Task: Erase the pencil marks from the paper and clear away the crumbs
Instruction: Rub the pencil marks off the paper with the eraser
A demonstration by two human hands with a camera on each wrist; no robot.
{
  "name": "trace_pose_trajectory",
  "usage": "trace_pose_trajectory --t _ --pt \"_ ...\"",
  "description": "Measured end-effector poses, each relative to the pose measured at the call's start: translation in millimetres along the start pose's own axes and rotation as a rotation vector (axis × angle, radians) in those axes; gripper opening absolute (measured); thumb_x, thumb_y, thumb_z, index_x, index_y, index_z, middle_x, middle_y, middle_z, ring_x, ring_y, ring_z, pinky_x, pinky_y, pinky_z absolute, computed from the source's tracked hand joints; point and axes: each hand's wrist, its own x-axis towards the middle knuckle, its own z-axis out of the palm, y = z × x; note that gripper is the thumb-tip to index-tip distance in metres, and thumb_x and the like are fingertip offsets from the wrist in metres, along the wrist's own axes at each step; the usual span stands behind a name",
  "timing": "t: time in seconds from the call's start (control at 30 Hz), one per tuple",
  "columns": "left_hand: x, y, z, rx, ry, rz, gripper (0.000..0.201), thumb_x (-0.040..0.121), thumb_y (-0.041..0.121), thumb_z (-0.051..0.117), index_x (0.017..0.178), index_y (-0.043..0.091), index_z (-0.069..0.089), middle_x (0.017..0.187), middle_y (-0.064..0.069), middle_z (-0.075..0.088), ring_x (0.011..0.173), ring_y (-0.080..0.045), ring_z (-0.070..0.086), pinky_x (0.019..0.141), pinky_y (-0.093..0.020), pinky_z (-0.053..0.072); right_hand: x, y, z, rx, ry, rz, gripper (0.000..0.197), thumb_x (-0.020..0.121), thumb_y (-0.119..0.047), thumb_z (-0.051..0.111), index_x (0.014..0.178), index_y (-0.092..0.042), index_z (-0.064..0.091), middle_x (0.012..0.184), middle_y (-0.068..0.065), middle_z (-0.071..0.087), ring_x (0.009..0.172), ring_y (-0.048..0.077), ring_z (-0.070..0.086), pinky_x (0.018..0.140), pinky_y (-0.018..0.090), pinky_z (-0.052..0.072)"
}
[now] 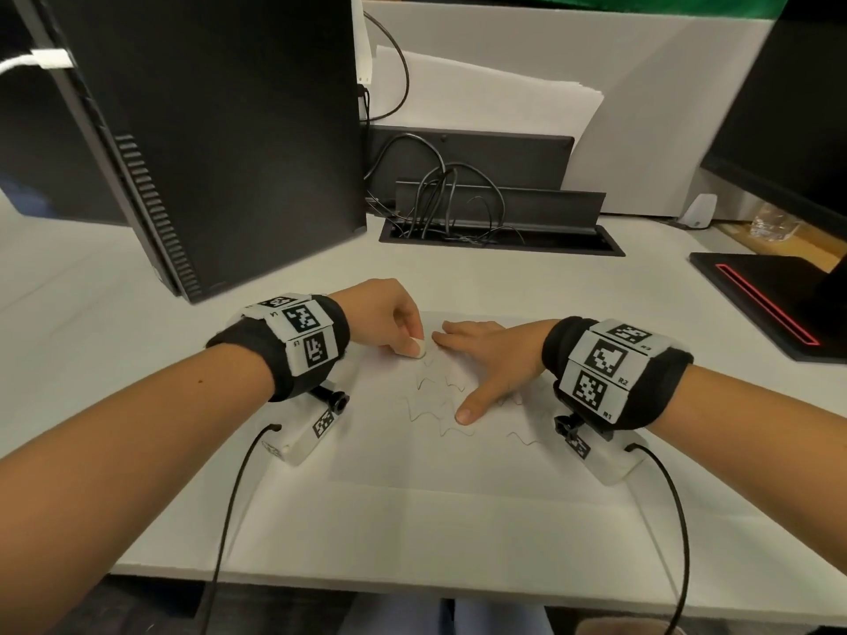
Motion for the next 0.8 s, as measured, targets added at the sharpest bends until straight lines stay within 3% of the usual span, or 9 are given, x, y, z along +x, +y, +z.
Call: trace_pose_trajectory --t 0.17,0.27,0.4,0.57,0.7,0.8 --pt "-7 -7 -1 -0.123 -0.018 -0.028 0.019 0.076 0.023 0.076 0.093 0.014 0.074 0.082 -0.005 0.070 0.070 -0.011 0.058 0.073 -0.020 0.047 0 1 2 -0.022 -0.001 -0.026 0.110 0.075 -0.061 0.061 0.148 -0.026 -0.013 0.157 -0.004 -0.016 0.145 0.022 -0.011 0.118 0.048 0.006" --pt "-4 -9 -3 -0.101 0.055 -0.026 0.020 0.077 0.024 0.076 0.095 0.016 0.074 0.089 -0.004 0.072 0.079 -0.016 0.063 0.074 -0.020 0.047 1 3 4 -0.014 -0.006 -0.040 0.111 0.075 -0.062 0.061 0.147 -0.026 -0.015 0.156 -0.004 -0.019 0.145 0.022 -0.014 0.118 0.049 0.004" --pt "0 -11 -6 -0.100 0.006 0.014 0.020 0.078 0.023 0.075 0.097 0.020 0.074 0.097 -0.002 0.073 0.083 -0.014 0.063 0.081 -0.023 0.047 3 6 6 0.014 -0.016 -0.053 0.113 0.074 -0.063 0.061 0.147 -0.026 -0.017 0.156 -0.004 -0.021 0.144 0.022 -0.017 0.118 0.051 0.004" --pt "1 -10 -3 -0.124 0.001 0.038 0.019 0.077 0.023 0.075 0.095 0.020 0.074 0.094 -0.001 0.073 0.078 -0.011 0.062 0.081 -0.022 0.047 5 6 5 0.017 -0.009 -0.054 0.113 0.074 -0.062 0.062 0.147 -0.025 -0.016 0.156 -0.004 -0.020 0.144 0.022 -0.015 0.118 0.050 0.005" --pt "-1 -5 1 -0.116 -0.001 0.009 0.017 0.077 0.025 0.075 0.092 0.019 0.073 0.089 -0.004 0.073 0.080 -0.019 0.065 0.080 -0.026 0.050 1 5 4 0.013 0.018 -0.049 0.111 0.074 -0.060 0.063 0.148 -0.024 -0.012 0.157 -0.003 -0.015 0.145 0.023 -0.011 0.119 0.047 0.006" --pt "-2 -2 1 -0.056 0.060 -0.006 0.015 0.076 0.026 0.077 0.089 0.019 0.073 0.076 0.005 0.068 0.069 -0.007 0.059 0.068 -0.016 0.046 -1 2 2 0.005 0.036 -0.042 0.110 0.075 -0.058 0.064 0.149 -0.024 -0.010 0.157 -0.002 -0.013 0.145 0.022 -0.009 0.119 0.043 0.005"
